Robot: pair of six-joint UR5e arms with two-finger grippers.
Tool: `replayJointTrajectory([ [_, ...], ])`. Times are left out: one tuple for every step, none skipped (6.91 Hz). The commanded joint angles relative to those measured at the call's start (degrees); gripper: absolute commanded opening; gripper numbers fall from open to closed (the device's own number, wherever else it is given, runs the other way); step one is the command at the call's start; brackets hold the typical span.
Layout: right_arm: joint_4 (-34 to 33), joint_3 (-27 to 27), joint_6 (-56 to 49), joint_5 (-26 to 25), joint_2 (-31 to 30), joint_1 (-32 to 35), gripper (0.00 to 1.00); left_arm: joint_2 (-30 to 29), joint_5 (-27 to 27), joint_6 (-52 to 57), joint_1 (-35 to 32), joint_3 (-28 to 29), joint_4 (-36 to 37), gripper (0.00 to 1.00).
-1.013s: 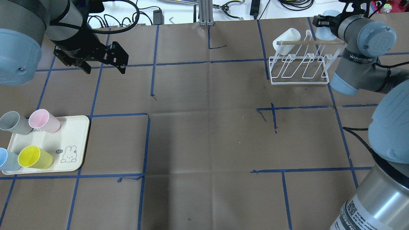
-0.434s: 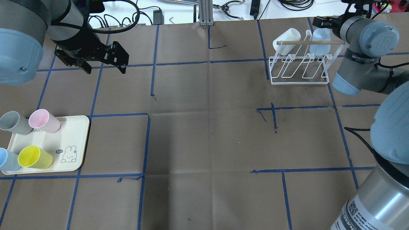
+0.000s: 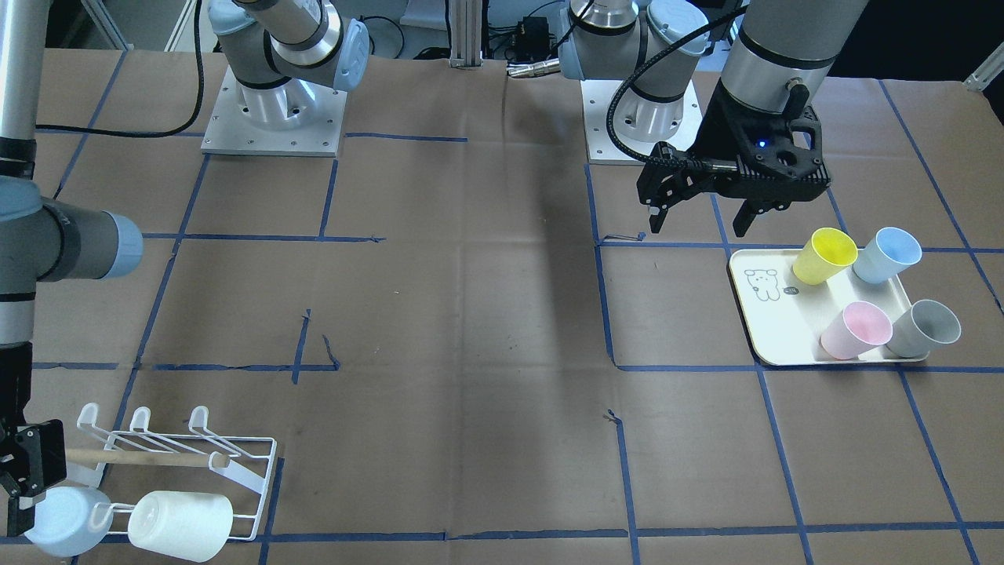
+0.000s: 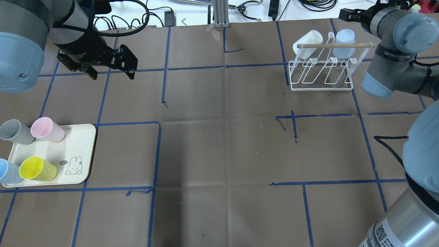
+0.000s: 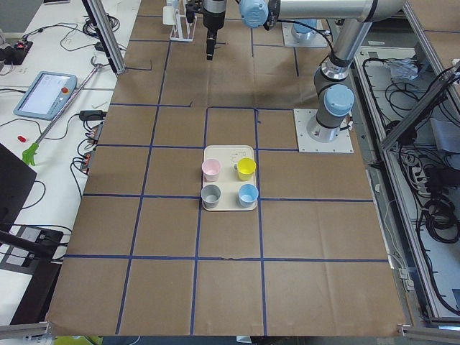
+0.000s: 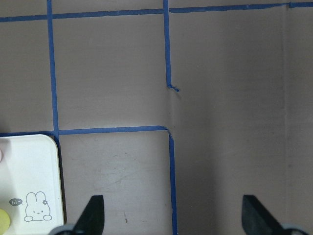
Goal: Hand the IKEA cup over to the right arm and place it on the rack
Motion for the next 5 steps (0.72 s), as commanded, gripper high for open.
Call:
replayJointTrajectory([
  [10.7, 0.0, 0.0, -0.1, -5.6, 0.4, 1.0, 0.0, 0.0, 0.0, 0.1, 0.0, -0.1, 1.0],
  [18.3, -0.1, 0.0, 0.0, -9.5, 0.6, 1.0, 0.0, 0.0, 0.0, 0.1, 0.0, -0.1, 1.0],
  [27.3, -0.5, 0.0, -0.2, -12.8, 2.3, 1.0, -0.1, 0.1, 0.0, 0.1, 0.0, 0.0, 1.0],
  [36.1, -1.7, 0.1, -1.9, -15.2, 4.7, 1.0, -0.2, 0.1, 0.0, 0.1, 0.0, 0.0, 1.0],
  [47.4, -4.5, 0.3, -4.4, -16.7, 7.6, 1.0, -0.1, 0.1, 0.0, 0.1, 0.0, -0.1, 1.0],
])
